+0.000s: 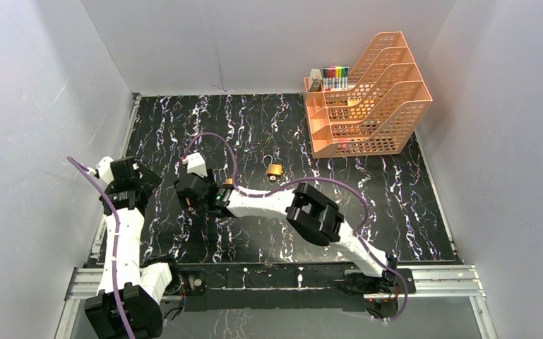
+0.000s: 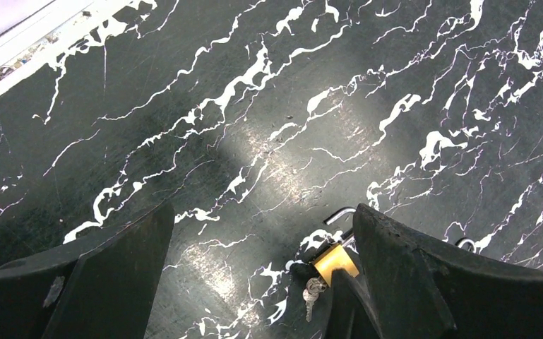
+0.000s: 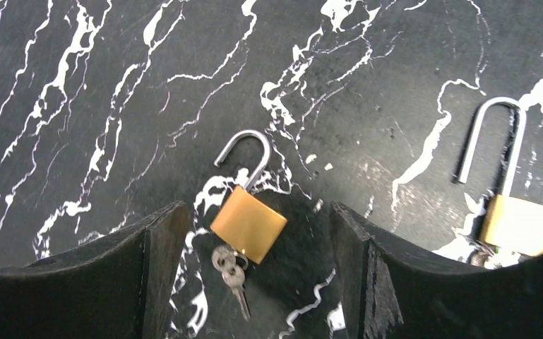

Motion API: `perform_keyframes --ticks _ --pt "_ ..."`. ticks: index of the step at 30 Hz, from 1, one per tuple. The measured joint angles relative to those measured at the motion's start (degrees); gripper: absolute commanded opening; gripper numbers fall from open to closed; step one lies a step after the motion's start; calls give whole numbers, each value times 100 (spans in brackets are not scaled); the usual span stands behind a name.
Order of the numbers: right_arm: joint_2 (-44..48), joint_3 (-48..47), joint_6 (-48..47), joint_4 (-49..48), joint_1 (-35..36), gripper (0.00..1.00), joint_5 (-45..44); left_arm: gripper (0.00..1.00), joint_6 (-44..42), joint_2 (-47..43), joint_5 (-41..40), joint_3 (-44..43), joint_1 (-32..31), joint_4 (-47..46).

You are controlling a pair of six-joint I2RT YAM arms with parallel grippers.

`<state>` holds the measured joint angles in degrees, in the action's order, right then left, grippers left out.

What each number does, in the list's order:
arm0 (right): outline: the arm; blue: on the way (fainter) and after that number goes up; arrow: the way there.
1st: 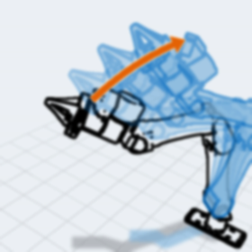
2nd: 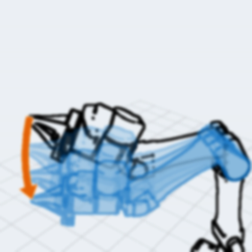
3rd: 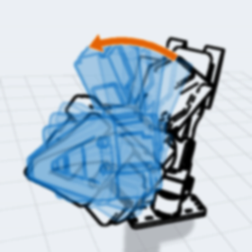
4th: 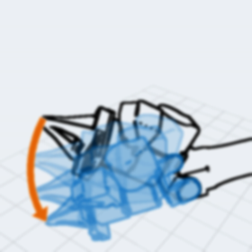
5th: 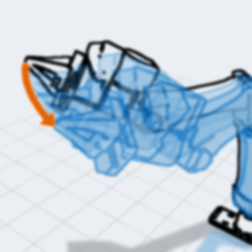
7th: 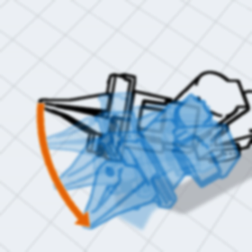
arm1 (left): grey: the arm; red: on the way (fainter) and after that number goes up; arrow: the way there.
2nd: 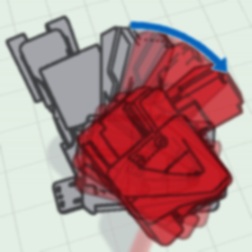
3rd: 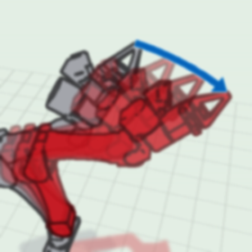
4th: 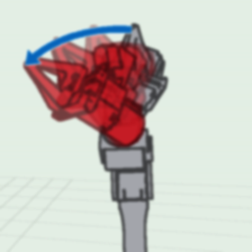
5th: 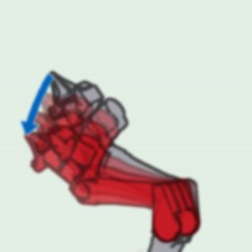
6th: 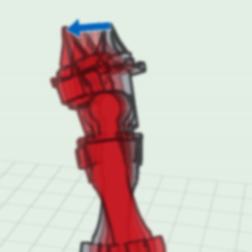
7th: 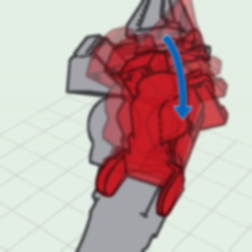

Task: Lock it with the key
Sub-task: Pick up the lock from the center of the board.

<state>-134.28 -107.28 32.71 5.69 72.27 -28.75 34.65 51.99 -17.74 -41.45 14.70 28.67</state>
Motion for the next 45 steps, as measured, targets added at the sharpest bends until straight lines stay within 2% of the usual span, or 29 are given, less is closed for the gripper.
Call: perform_keyframes --ticks 5,20,22,24,32,37,45 --pt "-605 -922 205 459 83 74 -317 98 -2 -24 -4 0 37 -15" --pt "-1078 -1576 391 1462 345 73 -839 98 -9 -74 61 0 105 -42" --pt "-1113 -1637 402 1528 356 69 -881 98 -11 -79 63 0 114 -46" --pt "-1134 -1674 422 1567 361 62 -918 98 -11 -79 63 0 122 -61" --pt "-1134 -1611 501 1585 356 54 -1097 98 -13 -81 66 0 131 -140" --pt "-979 -1169 490 1054 334 47 -1178 98 -15 -87 66 0 133 -146" --pt "402 1552 -160 -859 122 45 -634 98 -22 -168 140 0 133 -168"
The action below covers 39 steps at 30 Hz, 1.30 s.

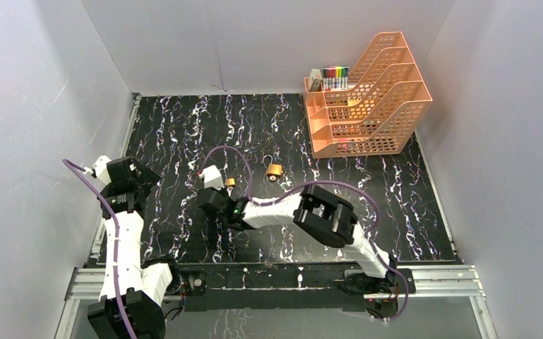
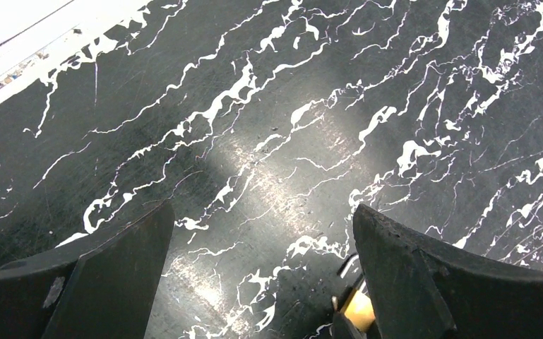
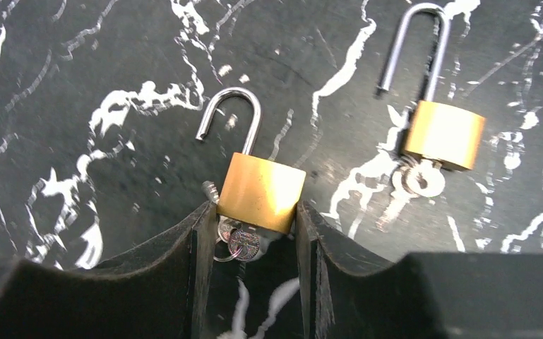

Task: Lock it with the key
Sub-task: Pick up the lock from the center of the board, then place the lock at the center of the board.

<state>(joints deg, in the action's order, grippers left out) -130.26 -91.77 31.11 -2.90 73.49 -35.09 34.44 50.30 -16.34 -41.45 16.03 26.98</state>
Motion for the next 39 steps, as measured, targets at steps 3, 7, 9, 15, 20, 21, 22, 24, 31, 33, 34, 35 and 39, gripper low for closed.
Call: perform_keyframes --ticks 3,7,9,15,20,21,22,24,31,33,34,35,39 --pt "507 903 -448 -505 -87 46 367 98 -15 -37 74 0 0 -17" --pt "1259 2072 -970 -935 -190 47 852 98 -35 -68 181 0 0 -76" --pt "1637 2588 -1150 -1019 -214 47 1047 98 -35 -81 238 2 0 -103" --pt "2656 3751 -1449 -916 -223 48 1298 98 -92 -101 595 17 0 -262" --pt "3528 4492 -1491 -702 -367 48 1303 98 -170 -101 1073 72 0 -428" --pt "3694 4621 -1488 -695 -468 48 1325 98 -192 -103 1167 79 0 -455" --pt "3812 4706 -1491 -682 -570 48 1327 98 -212 -107 1259 87 0 -479" --pt "3991 4841 -1513 -669 -824 48 1346 98 -249 -138 1443 125 0 -544" --pt "3985 4854 -1749 -612 -1270 53 1482 98 -337 -234 1952 177 0 -669" --pt "3877 4837 -1792 -619 -1318 57 1585 98 -356 -234 2055 192 0 -717" --pt "3797 4824 -1808 -621 -1340 60 1628 98 -361 -234 2105 210 0 -734" --pt "3700 4804 -1827 -621 -1353 62 1674 98 -376 -234 2153 232 0 -739" --pt "3469 4645 -1884 -673 -1386 75 1773 98 -382 -234 2304 278 0 -737"
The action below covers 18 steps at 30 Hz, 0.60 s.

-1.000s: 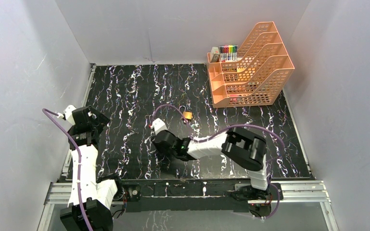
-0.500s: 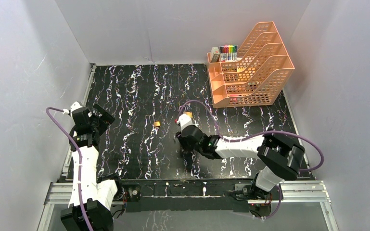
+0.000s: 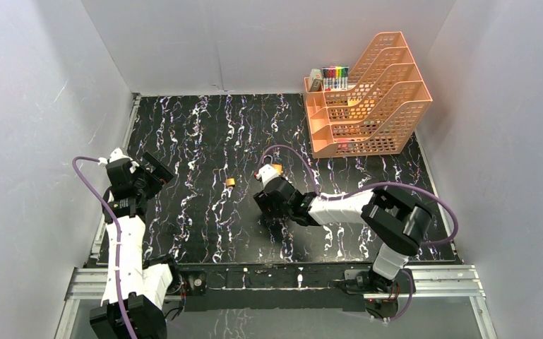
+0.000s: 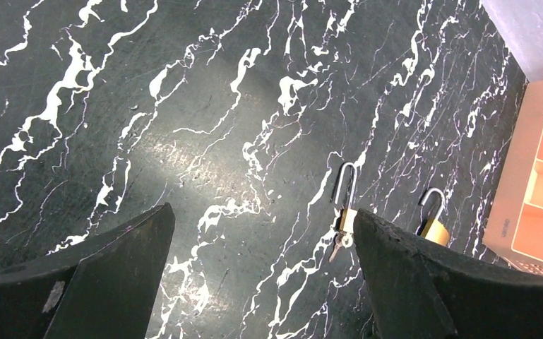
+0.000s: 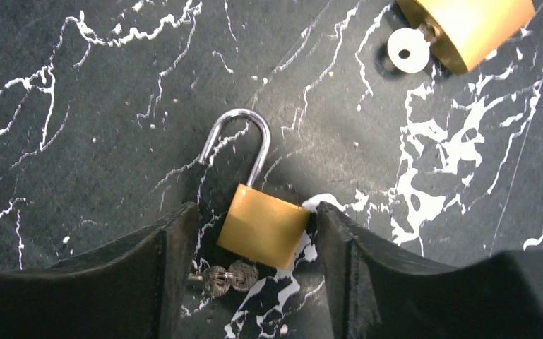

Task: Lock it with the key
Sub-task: Place the lock at the center of the board, then pick up the lock from the center of the board.

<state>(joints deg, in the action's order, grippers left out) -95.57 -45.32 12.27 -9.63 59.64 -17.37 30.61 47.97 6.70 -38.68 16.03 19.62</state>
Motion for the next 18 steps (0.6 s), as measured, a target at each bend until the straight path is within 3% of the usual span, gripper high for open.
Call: perform_keyframes --ticks 12,18 --pt "-282 -420 433 319 11 75 -138 98 -22 -4 208 2 0 -39" --pt "-109 -271 970 468 87 60 -448 98 -107 -9 721 0 0 -205"
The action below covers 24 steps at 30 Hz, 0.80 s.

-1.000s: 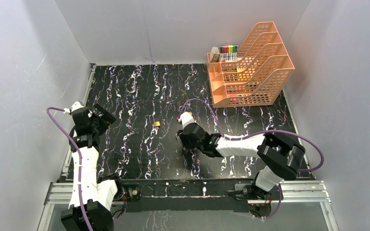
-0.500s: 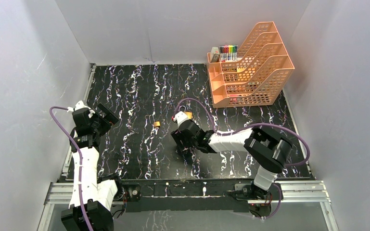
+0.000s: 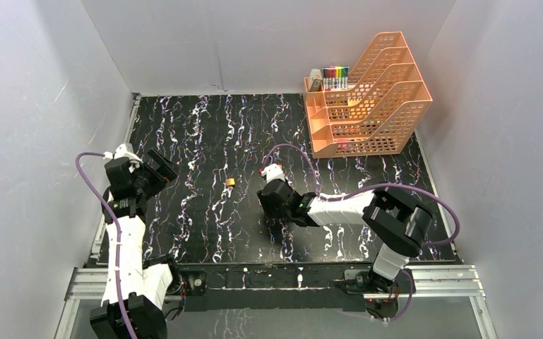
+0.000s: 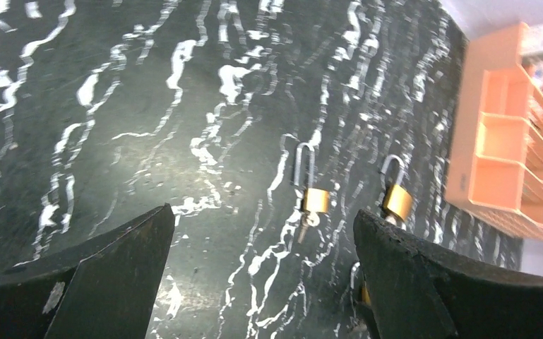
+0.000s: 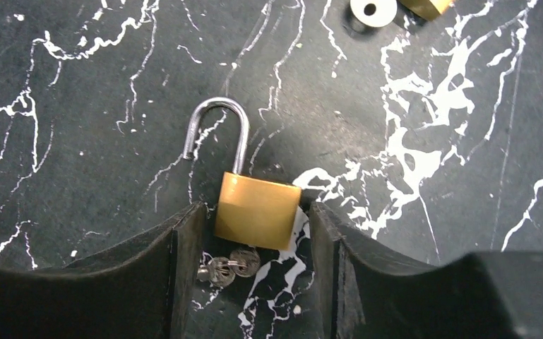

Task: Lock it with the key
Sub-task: Pick up the lock from the center of the board.

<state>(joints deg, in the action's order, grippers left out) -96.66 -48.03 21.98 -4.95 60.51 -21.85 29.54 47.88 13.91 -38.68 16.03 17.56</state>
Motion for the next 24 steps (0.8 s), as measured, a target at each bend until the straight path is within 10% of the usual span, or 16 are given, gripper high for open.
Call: perform_keyframes --ticks 15,24 --pt "223 317 330 -109 4 44 -197 98 184 -391 4708 199 -667 -2234" --pt "837 822 31 -243 13 43 734 98 671 -278 4774 525 -962 -3147"
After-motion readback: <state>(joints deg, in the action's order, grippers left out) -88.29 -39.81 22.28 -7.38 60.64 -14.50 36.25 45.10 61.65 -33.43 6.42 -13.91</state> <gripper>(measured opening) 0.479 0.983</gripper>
